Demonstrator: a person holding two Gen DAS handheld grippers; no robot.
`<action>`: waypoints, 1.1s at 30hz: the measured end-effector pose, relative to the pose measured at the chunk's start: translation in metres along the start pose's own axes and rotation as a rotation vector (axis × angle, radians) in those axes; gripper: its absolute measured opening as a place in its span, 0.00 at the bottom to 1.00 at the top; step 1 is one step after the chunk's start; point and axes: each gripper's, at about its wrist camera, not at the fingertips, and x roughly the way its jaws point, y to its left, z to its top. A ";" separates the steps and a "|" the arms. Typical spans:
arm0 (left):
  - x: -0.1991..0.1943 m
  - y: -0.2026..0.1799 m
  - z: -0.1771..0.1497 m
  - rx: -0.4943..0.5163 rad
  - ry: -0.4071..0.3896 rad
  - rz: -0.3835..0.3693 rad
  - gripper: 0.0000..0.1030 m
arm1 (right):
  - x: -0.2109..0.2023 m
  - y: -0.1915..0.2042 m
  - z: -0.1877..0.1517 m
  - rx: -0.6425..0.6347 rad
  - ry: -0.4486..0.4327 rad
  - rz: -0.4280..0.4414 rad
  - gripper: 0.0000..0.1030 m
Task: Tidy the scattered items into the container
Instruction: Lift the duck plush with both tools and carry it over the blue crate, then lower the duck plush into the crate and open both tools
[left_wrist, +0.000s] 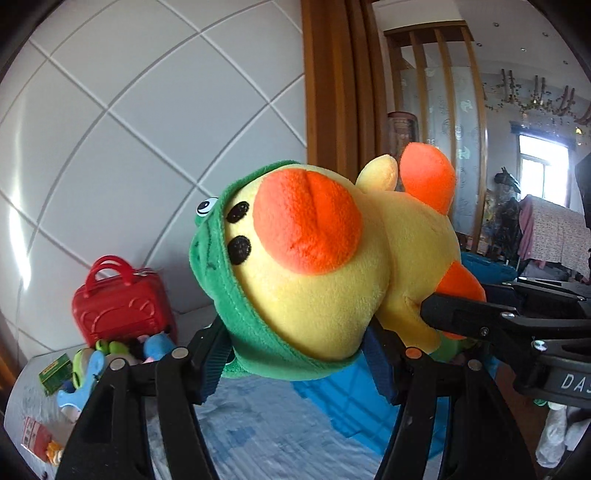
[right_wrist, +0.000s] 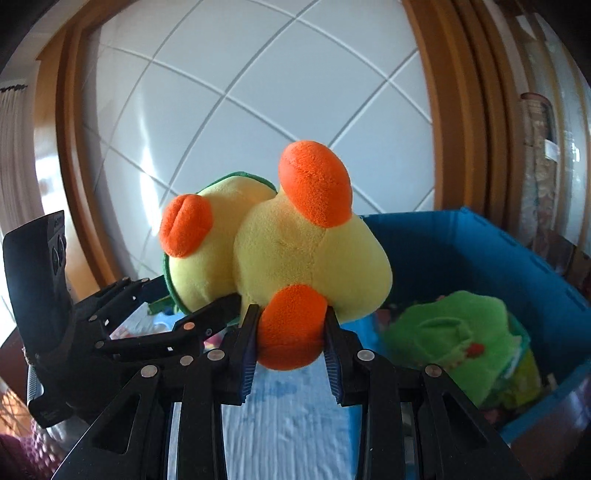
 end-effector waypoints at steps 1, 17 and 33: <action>0.010 -0.023 0.006 0.005 0.012 -0.014 0.64 | -0.008 -0.019 0.001 0.006 -0.004 -0.017 0.30; 0.096 -0.112 0.007 -0.036 0.279 0.147 0.73 | -0.007 -0.212 -0.010 0.157 0.104 -0.018 0.46; 0.029 -0.116 -0.006 -0.095 0.186 0.157 0.89 | -0.068 -0.216 -0.032 0.139 0.091 -0.086 1.00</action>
